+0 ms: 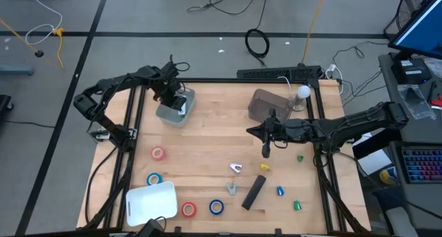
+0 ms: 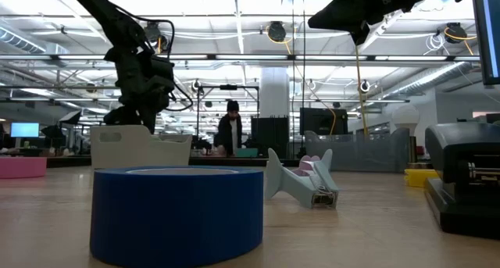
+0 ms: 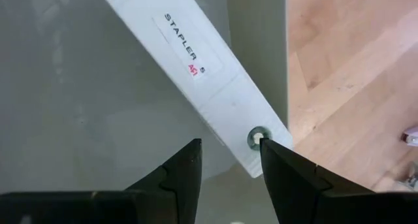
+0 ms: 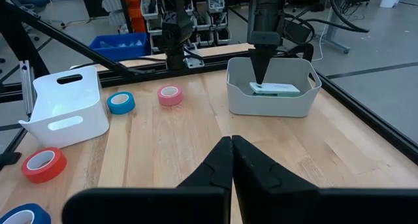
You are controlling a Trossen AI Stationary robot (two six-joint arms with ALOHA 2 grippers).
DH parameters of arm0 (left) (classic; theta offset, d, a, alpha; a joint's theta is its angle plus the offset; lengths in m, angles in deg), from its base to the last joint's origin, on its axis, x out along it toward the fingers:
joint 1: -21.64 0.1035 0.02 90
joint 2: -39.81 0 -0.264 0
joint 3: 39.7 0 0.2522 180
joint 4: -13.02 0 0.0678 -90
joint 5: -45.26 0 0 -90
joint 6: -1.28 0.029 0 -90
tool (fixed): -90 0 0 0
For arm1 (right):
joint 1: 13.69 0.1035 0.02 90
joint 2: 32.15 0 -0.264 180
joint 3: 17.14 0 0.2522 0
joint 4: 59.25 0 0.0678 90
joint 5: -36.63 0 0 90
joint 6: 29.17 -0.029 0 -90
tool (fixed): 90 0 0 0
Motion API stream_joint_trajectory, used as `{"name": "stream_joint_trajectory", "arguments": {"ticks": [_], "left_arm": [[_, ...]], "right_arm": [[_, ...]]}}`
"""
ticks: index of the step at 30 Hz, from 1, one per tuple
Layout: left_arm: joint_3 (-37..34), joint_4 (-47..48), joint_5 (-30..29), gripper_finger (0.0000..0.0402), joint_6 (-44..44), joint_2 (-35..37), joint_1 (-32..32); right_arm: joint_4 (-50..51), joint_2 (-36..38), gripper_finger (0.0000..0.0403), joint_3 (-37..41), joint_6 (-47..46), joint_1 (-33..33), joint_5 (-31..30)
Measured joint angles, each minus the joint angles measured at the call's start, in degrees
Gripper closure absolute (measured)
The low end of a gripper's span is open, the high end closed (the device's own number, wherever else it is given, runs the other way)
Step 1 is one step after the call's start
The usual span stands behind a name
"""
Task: Pick and place Stapler, Stapler remover, tape
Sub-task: Put the green stapler into the gray bin
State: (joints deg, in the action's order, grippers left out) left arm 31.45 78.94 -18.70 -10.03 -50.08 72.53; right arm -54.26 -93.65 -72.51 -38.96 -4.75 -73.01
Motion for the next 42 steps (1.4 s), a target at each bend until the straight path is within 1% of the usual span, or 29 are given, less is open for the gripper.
{"name": "stream_joint_trajectory", "arguments": {"ticks": [4, 8, 16, 38, 40, 42], "left_arm": [[-1.88, -0.76, 0.04, 0.0245, -1.31, 0.0, 0.02], [-4.26, -3.26, 3.63, 0.0245, -3.17, 0.04, 0.04], [-4.7, -6.46, 5.3, 0.0245, -4.96, 0.07, 0.24], [-4.75, -11.97, 5.46, 0.0246, -6.87, 0.02, 0.2], [-4.75, -11.97, 5.41, 0.0253, -6.88, 0.02, 0.2], [-4.75, -12.0, 5.28, 0.0269, -6.78, 0.02, 0.2]], "right_arm": [[0.0, 0.0, 0.0403, 0.0, 0.01, 0.01, 0.01], [0.02, -0.01, 0.0403, 0.0, 0.01, 0.01, 0.0], [0.02, 0.0, 0.0403, 0.0, 0.23, -0.74, 0.05], [0.02, -0.02, 0.0403, 0.0, 0.23, -0.87, 0.05], [0.02, -0.01, 0.0403, 0.0, 0.23, -0.87, 0.05], [0.03, -0.02, 0.0403, 0.0, 0.22, -0.87, 0.05]]}}
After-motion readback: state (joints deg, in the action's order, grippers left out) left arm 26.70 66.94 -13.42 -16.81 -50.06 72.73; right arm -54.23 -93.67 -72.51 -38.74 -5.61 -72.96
